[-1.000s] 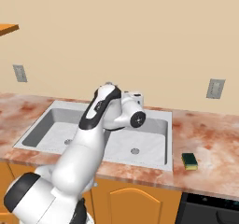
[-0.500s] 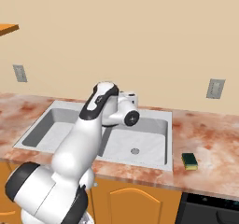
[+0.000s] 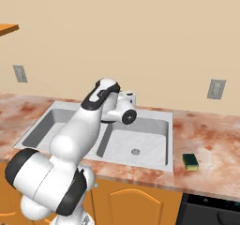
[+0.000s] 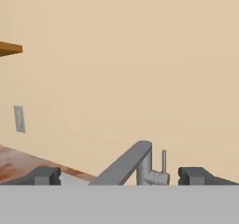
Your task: Soak the sponge with water for a few seconds and then drop it inside the sink.
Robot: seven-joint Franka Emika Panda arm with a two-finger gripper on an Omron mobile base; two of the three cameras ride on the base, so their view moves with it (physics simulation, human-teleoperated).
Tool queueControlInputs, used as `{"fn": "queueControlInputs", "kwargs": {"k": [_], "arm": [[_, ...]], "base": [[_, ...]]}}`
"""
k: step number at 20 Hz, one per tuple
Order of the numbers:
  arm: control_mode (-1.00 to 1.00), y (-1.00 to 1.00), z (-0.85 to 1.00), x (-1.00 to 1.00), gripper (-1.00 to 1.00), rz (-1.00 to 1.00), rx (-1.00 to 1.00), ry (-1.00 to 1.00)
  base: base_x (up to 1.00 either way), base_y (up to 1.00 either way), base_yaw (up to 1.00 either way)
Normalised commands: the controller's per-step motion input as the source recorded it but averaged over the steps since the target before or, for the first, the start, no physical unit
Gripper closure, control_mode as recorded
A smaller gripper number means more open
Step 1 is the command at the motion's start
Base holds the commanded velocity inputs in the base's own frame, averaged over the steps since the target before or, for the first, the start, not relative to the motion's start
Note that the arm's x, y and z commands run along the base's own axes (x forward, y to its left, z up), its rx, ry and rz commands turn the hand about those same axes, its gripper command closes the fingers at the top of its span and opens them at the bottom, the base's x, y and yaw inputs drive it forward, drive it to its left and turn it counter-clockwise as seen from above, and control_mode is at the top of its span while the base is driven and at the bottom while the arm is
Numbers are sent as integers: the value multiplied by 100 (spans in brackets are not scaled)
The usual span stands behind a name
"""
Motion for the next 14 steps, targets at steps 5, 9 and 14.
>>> {"fn": "queueControlInputs", "kwargs": {"k": [5,9,14], "arm": [[-100,0,0,30,-100,6,0,1],[-100,0,0,25,-100,7,0,2],[-100,-5,-1,28,-100,11,0,0]], "base": [[0,0,0],[0,0,0],[0,0,0]]}}
